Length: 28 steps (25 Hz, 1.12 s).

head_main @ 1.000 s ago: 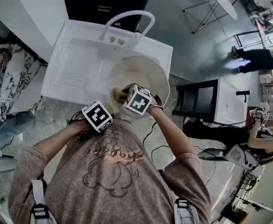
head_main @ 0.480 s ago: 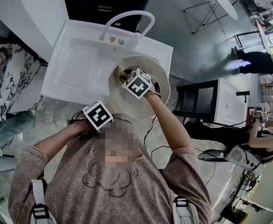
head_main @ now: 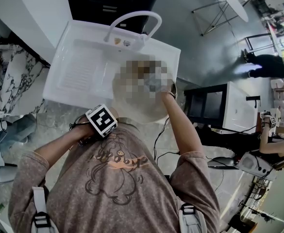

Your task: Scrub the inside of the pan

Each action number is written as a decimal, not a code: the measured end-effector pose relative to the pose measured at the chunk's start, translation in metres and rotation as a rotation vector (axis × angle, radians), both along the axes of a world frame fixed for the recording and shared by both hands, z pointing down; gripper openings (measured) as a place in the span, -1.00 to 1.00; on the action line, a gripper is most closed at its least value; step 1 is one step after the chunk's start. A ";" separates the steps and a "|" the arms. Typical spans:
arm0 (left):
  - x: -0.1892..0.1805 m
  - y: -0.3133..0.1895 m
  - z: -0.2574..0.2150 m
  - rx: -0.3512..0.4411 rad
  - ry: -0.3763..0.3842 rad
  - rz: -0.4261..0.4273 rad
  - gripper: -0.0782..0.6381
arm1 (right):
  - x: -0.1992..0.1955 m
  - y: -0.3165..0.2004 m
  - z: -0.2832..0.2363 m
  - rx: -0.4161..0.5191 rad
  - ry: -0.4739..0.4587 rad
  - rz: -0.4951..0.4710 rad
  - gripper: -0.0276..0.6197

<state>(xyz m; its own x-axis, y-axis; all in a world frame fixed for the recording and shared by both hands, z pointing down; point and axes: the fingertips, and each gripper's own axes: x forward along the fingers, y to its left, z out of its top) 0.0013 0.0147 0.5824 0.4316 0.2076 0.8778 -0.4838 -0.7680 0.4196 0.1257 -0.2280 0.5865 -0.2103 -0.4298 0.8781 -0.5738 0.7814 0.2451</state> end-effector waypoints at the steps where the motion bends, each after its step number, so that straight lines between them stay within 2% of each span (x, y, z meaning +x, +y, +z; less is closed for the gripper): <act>1: -0.001 0.000 -0.001 0.000 -0.001 -0.001 -0.46 | 0.006 -0.001 0.000 0.000 0.009 0.009 -0.46; 10: -0.002 -0.001 0.001 -0.015 0.000 -0.008 -0.46 | 0.047 0.002 0.000 -0.029 0.057 0.048 -0.46; 16: -0.002 -0.001 0.002 -0.027 0.006 -0.015 -0.46 | 0.065 0.020 0.004 -0.070 0.120 0.030 -0.46; 28: -0.006 -0.006 0.002 -0.035 0.002 -0.010 -0.46 | 0.081 0.066 0.003 -0.180 0.135 -0.010 -0.47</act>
<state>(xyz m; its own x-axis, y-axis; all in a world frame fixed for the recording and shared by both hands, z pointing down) -0.0046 0.0082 0.5845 0.4360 0.2342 0.8689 -0.4903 -0.7478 0.4476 0.2071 -0.1618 0.5899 -0.0894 -0.2621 0.9609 -0.5374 0.8250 0.1751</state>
